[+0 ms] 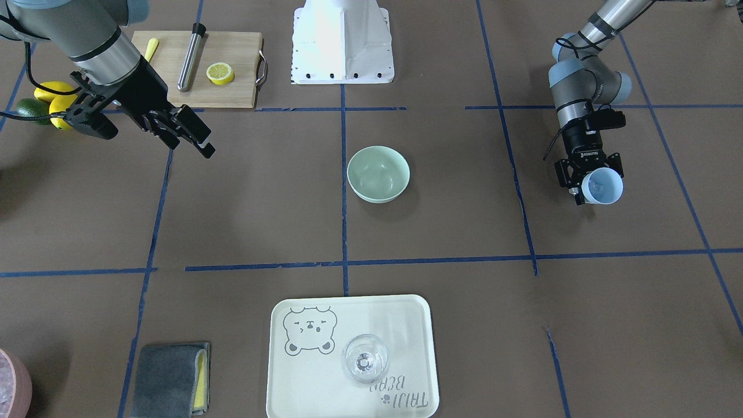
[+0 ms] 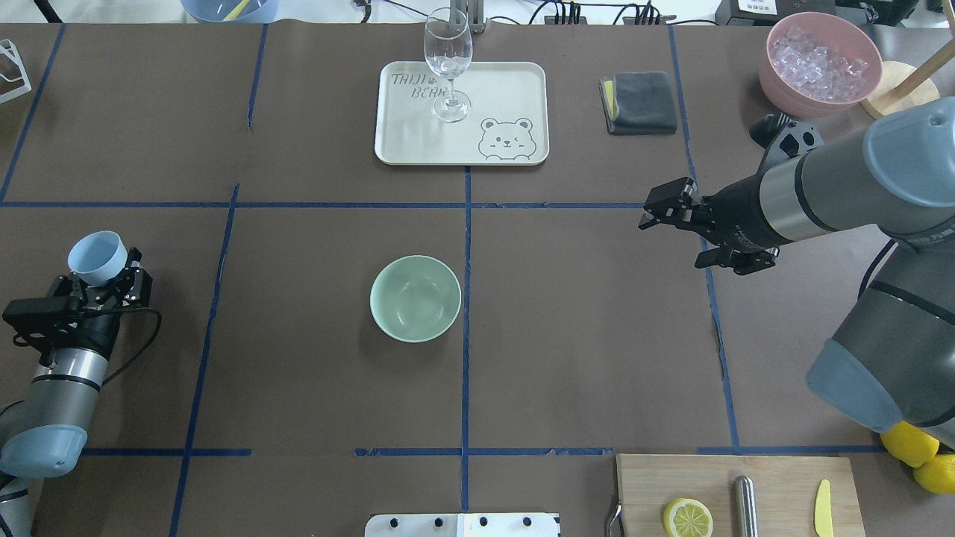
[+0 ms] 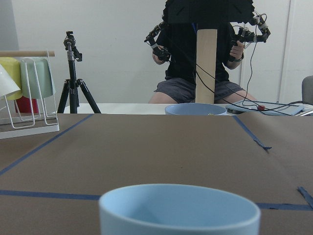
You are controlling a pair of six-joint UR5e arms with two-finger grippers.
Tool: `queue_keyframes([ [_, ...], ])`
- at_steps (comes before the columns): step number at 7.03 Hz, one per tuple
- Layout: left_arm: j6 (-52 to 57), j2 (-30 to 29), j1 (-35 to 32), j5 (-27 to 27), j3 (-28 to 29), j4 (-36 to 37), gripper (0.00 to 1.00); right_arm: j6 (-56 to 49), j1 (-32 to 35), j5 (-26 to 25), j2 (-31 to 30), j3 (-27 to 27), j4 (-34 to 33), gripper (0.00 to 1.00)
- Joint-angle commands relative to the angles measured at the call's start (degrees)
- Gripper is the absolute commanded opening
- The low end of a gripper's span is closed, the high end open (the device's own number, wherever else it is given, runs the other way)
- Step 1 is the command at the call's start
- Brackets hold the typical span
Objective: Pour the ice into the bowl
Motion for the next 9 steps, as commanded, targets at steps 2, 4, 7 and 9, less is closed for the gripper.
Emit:
queue_keyframes([
  [2,11.6,1.6,-0.3,0.0,-5.4,-9.0,0.0,0.1,0.0,-0.1,0.0,0.0,0.0,1.0],
  [4,29.1,0.2,0.2,-1.2,-16.2,-11.3,0.0,0.1,0.0,0.0,-0.1,-0.2,0.0,1.0],
  [7,49.0,-8.2,3.2,-5.6,-19.2,-10.7,0.0,0.0,-0.1,0.0,-0.3,-0.4,0.0,1.0],
  [9,59.3,-10.5,7.4,-5.6,-21.0,-8.9,0.0,0.1,0.1,0.0,-0.9,-0.2,0.0,1.0],
])
